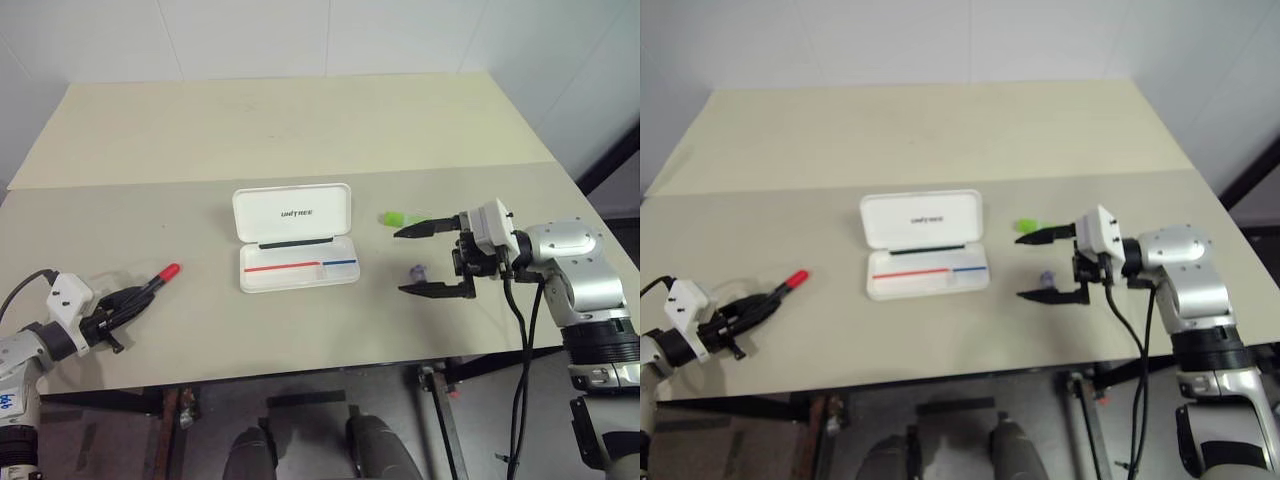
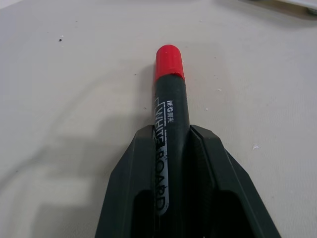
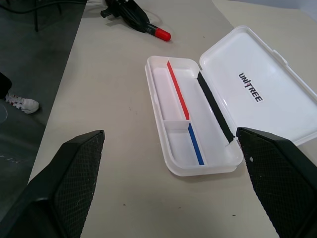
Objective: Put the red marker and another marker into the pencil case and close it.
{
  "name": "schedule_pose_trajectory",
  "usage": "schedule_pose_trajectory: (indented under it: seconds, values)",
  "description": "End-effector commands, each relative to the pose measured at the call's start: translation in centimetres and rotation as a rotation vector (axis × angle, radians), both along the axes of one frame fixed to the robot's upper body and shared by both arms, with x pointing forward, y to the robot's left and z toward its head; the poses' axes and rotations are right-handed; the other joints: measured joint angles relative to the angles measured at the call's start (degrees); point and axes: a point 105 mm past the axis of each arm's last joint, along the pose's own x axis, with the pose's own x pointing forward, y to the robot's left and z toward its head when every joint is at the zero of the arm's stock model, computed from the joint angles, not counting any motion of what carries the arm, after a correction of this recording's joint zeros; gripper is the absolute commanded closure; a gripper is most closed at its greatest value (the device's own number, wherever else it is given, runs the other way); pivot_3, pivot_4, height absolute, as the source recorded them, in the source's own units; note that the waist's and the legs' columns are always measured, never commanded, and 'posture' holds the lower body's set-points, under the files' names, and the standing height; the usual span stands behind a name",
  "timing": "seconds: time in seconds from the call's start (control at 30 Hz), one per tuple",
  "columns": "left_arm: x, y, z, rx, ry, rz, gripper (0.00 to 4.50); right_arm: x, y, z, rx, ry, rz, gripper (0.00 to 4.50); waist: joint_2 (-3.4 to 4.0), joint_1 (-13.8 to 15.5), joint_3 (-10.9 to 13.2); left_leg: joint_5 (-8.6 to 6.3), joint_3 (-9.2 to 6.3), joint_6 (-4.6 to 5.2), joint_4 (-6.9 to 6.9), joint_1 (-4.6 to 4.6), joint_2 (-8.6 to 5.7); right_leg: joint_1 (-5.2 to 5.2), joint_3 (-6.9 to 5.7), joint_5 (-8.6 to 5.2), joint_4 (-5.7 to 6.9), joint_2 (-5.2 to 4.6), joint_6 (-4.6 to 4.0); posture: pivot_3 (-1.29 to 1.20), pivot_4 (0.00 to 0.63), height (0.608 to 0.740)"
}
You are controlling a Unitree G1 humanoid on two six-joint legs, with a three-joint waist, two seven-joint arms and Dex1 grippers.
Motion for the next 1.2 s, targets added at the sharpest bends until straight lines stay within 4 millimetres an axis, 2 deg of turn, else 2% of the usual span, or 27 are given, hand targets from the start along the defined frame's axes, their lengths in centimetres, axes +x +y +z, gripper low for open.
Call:
schedule_pose_trajectory:
  seconds: [0.03, 0.13, 0.27, 0.47, 0.6, 0.8, 0.9, 1.07, 1.2]
  values:
    - [0.3, -2.1, 2.0, -0.005, -0.08, -0.068, 3.87, 0.0, -0.2, 1.4, 0.027, -0.069, -0.015, 0.0, 0.0, 0.1, 0.0, 0.0, 0.0, 0.0, -0.01, -0.01, 0.0, 0.0, 0.0, 0.0, -0.03, 0.0, 0.0, 0.0, 0.15, 0.74]
    - [0.5, -4.8, 4.6, -0.007, -0.167, -0.163, 3.87, 0.0, -0.1, 1.1, 0.038, -0.071, -0.024, 0.0, -0.05, 0.3, 0.0, 0.0, -0.04, 0.0, 0.0, -0.06, 0.01, 0.0, -0.04, 0.0, -0.06, 0.0, 0.0, 0.0, 0.15, 0.74]
    - [0.6, -7.6, 6.6, -0.007, -0.225, -0.253, 3.87, 0.0, -0.1, 0.9, 0.05, -0.074, -0.037, 0.0, -0.04, 0.2, 0.0, 0.0, -0.03, 0.0, -0.01, -0.06, -0.01, 0.03, -0.02, 0.01, -0.1, -0.02, 0.01, 0.0, 0.15, 0.74]
    - [0.9, -11.3, 8.0, 0.018, -0.221, -0.42, 3.87, -0.1, 0.1, 0.5, 0.064, -0.075, -0.047, 0.0, -0.04, 0.0, 0.0, 0.01, -0.03, -0.02, -0.01, -0.04, -0.01, 0.03, 0.0, 0.01, -0.11, 0.01, 0.01, 0.0, 0.15, 0.74]
    - [1.5, -13.1, 8.3, 0.055, -0.188, -0.522, 3.87, -0.3, -0.2, 0.4, 0.072, -0.083, -0.069, 0.0, -0.04, 0.1, 0.0, 0.02, -0.04, -0.03, 0.0, -0.05, -0.02, 0.03, 0.0, 0.01, -0.11, 0.02, 0.02, 0.0, 0.15, 0.74]
    - [4.9, -15.6, 8.5, 0.123, -0.208, -0.577, 3.87, -0.8, -0.6, 0.2, 0.091, -0.099, -0.121, 0.0, -0.03, 0.5, 0.0, 0.02, -0.06, -0.03, 0.06, -0.05, -0.06, 0.06, -0.01, 0.02, -0.13, 0.01, 0.05, 0.0, 0.15, 0.74]
    - [6.0, -16.6, 7.7, 0.233, -0.209, -0.624, 3.87, -1.1, -0.7, 0.2, 0.101, -0.105, -0.141, 0.0, -0.04, 0.5, 0.0, 0.02, -0.05, -0.03, 0.1, -0.07, -0.07, 0.08, 0.01, 0.05, -0.17, 0.01, 0.1, 0.0, 0.15, 0.74]
    - [8.3, -20.0, 7.2, 0.241, -0.232, -0.705, 3.87, -2.1, -1.1, -0.1, 0.114, -0.106, -0.195, 0.0, -0.04, 0.6, 0.0, 0.02, -0.04, -0.03, 0.08, -0.07, -0.05, 0.06, 0.01, 0.05, -0.18, 0.05, 0.1, 0.0, 0.15, 0.74]
    - [9.0, -21.6, 6.9, 0.224, -0.237, -0.743, 3.87, -2.8, -1.4, 0.1, 0.123, -0.112, -0.239, 0.0, -0.03, 1.1, 0.0, 0.01, -0.01, -0.02, 0.14, -0.1, -0.06, 0.05, 0.09, 0.08, -0.21, 0.04, 0.15, 0.0, 0.15, 0.74]
